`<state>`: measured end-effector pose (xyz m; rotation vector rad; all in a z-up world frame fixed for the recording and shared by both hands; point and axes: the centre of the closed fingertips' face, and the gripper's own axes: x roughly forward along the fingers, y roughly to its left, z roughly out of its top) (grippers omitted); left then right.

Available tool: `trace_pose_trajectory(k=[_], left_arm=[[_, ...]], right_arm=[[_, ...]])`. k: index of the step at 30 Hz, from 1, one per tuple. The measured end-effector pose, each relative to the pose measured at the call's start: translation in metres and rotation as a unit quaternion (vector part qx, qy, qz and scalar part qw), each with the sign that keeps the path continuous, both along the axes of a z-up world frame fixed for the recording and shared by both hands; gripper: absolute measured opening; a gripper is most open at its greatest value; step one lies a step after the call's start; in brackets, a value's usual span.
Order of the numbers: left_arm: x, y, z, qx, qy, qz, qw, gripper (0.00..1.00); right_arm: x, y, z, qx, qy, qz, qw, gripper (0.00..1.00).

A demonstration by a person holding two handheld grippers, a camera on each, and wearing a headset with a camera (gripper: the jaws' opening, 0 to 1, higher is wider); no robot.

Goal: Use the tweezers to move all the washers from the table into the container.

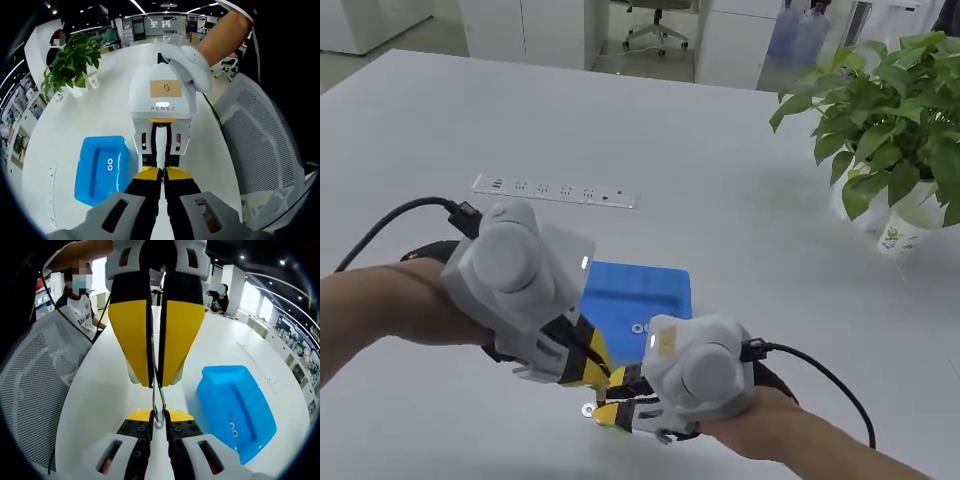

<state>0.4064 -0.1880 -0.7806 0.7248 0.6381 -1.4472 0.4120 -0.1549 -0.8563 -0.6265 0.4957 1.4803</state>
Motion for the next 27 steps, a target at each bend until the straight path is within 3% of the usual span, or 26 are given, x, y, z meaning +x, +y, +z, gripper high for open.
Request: trace_pose_trajectory(k=[16,27], left_arm=[[-0.004,0.000,-0.013,-0.003,0.011,0.001,0.9999,0.06],[-0.002,0.001,-0.014,-0.003,0.011,0.003,0.9999,0.06]], right_arm=[[-0.005,-0.001,-0.013,-0.007,0.012,-0.001,0.9999,0.12],[-0.003,0.000,-0.014,-0.004,0.017,-0.004,0.9998,0.12]])
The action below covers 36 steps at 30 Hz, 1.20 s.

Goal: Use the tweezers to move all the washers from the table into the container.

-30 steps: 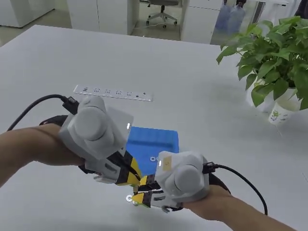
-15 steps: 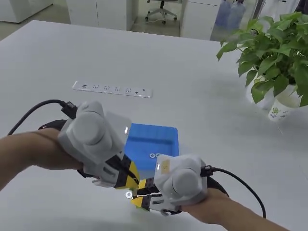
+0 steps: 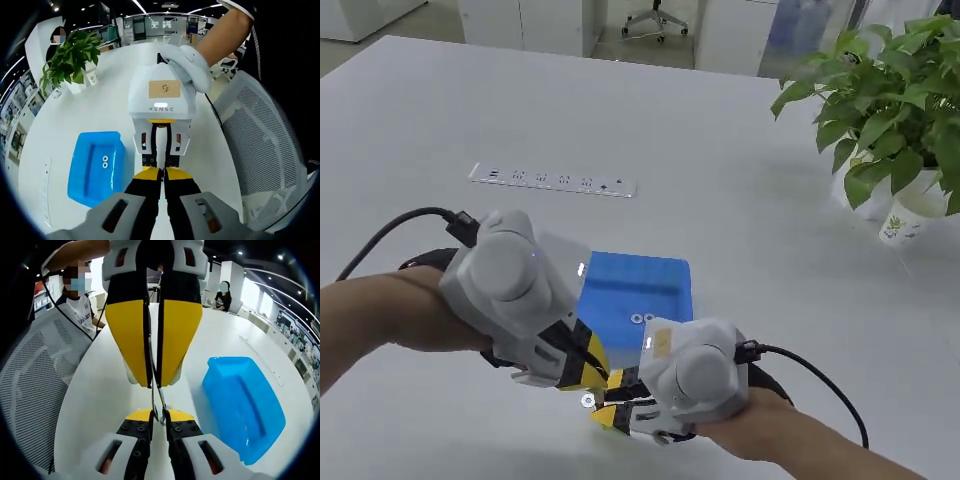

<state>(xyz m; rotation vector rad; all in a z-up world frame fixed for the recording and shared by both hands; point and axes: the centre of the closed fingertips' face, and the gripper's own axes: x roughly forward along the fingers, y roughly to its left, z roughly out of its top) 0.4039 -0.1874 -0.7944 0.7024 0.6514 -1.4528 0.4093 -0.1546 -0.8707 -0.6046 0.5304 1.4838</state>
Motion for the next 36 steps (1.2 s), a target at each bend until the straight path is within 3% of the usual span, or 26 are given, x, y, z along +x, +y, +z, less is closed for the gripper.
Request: trace_pose_trajectory(k=[36], left_arm=[[0.0065,0.0006,-0.0019,-0.003,0.014,0.007,0.9999,0.06]], right_arm=[[0.0024,0.0023,-0.0028,-0.001,0.015,-0.011,0.9998,0.11]])
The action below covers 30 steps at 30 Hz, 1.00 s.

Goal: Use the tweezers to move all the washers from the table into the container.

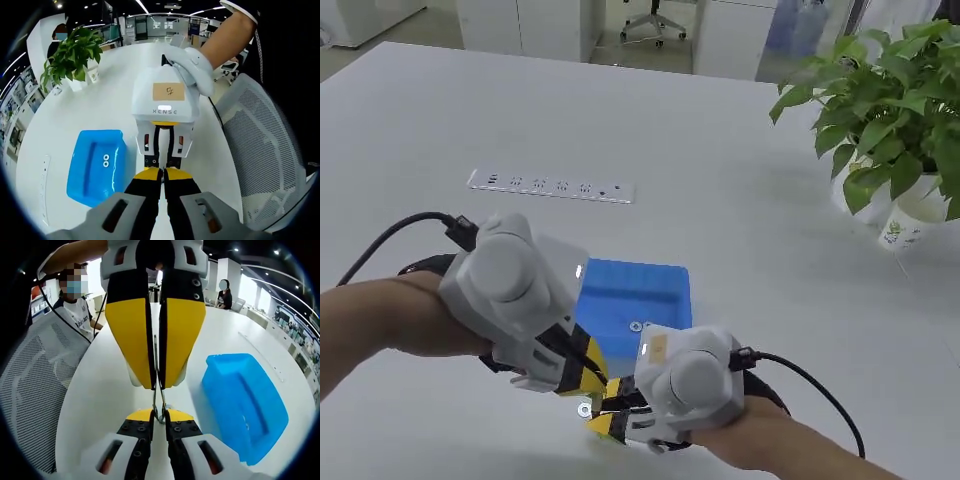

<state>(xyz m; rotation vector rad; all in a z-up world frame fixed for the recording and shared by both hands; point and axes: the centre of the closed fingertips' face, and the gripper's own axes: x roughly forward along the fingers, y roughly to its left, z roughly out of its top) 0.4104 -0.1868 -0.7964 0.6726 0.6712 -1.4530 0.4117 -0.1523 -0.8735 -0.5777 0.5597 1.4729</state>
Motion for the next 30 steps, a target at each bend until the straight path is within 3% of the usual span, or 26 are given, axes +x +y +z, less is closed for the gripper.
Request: trace_pose_trajectory(k=[30], left_arm=[[-0.0014,0.0008,0.0052,0.002,-0.001,0.000,1.0000,0.06]], right_arm=[[-0.0033,-0.0001,0.0047,-0.001,0.005,0.002,1.0000,0.10]])
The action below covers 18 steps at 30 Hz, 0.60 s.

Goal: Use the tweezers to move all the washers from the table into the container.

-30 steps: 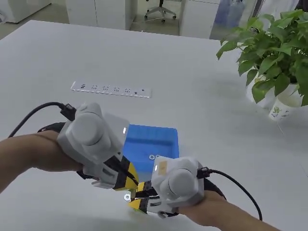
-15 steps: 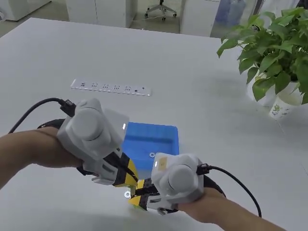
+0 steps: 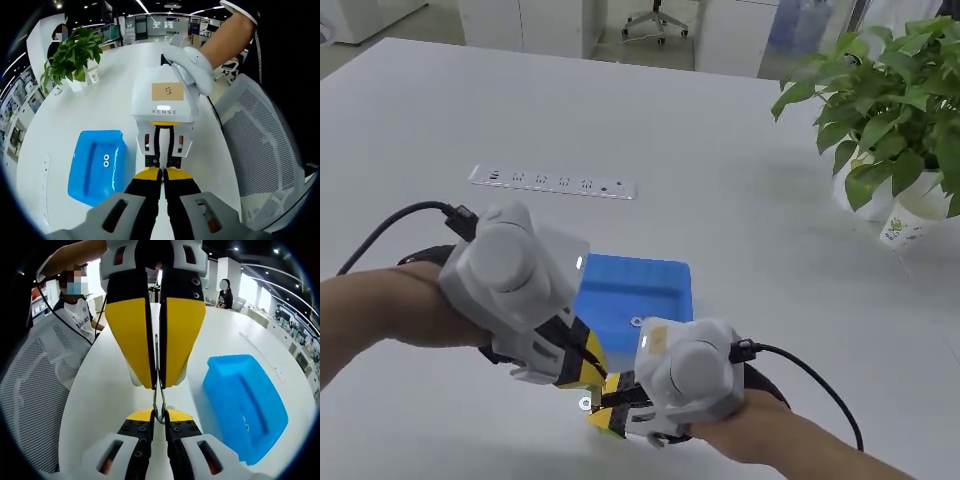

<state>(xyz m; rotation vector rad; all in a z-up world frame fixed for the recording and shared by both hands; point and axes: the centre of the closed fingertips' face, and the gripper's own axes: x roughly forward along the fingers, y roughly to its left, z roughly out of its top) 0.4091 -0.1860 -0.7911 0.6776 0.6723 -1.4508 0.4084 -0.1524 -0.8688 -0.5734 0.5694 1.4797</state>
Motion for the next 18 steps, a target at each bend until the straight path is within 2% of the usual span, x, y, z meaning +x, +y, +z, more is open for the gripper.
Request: trace_pose_trajectory(k=[18], left_arm=[[0.001,-0.001,0.019,-0.010,-0.002,0.004,0.9999,0.06]], right_arm=[[0.003,-0.001,0.018,-0.004,-0.007,0.000,1.0000,0.10]])
